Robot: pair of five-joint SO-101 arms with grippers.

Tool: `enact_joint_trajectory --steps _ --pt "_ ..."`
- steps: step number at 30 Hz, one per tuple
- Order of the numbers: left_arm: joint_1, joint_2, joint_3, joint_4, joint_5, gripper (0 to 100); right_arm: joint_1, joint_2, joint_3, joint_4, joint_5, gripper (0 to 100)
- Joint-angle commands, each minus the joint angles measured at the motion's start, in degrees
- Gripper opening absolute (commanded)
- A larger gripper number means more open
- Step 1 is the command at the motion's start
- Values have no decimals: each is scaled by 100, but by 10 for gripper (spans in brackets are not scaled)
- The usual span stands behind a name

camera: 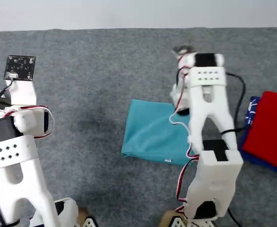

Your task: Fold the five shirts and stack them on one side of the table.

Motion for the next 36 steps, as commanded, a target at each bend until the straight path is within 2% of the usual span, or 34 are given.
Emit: enact_joint_trajectory --steps 1,11,19,23,28,36 --pt "-53 -167 -180 9 -26 5 -101 -347 378 154 -105 9" --pt "-44 -158 -180 0 -26 5 541 -127 2505 -1165 44 9" --pt "-26 -158 -180 0 -26 5 593 -576 2769 -1130 176 9" --pt "-26 -158 -180 9 -26 5 532 -1059 2646 -708 167 9" --pt "-26 -158 -180 18 -26 5 101 -1754 1934 -154 123 9" --pt "-264 -167 -215 -9 -18 5 -1437 -1798 1512 -127 -132 9"
